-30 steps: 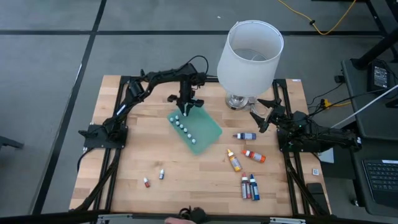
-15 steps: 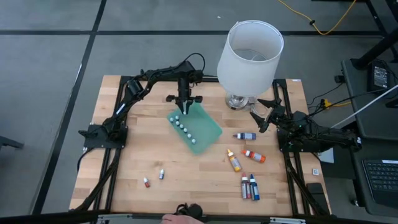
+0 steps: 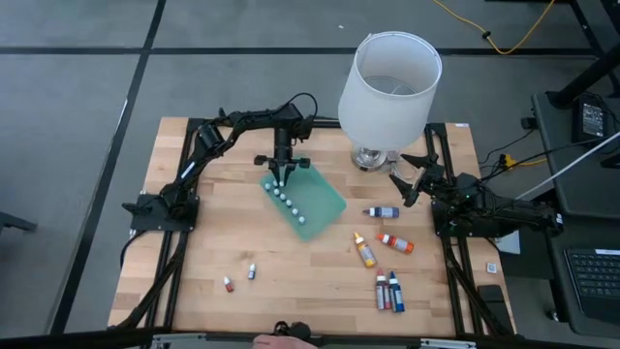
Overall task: Pick & Place food coloring
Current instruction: Put the small green food coloring bottle into the green bin
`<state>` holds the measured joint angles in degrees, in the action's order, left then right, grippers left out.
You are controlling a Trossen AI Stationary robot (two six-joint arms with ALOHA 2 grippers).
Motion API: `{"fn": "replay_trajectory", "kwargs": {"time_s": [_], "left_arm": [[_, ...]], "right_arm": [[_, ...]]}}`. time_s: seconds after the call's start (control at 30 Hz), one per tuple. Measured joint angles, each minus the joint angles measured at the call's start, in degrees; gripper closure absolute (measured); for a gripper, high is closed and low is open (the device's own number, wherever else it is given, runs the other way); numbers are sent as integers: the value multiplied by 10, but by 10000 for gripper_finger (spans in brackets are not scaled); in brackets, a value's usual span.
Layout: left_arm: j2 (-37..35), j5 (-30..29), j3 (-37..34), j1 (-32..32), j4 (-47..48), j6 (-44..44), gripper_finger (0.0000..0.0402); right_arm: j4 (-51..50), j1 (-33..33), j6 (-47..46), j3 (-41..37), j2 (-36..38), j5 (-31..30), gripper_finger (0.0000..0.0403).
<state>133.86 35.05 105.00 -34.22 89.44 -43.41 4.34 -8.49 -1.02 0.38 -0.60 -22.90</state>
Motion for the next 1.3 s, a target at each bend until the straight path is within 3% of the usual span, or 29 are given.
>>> {"fn": "replay_trajectory", "kwargs": {"time_s": [1.07, 1.3], "left_arm": [[-2, -30, -17, 2, -32, 0, 297], [-1, -42, 14, 3, -10, 24, 295]], "right_arm": [[0, 0, 0, 0, 0, 0, 6], [0, 0, 0, 0, 0, 0, 6]]}}
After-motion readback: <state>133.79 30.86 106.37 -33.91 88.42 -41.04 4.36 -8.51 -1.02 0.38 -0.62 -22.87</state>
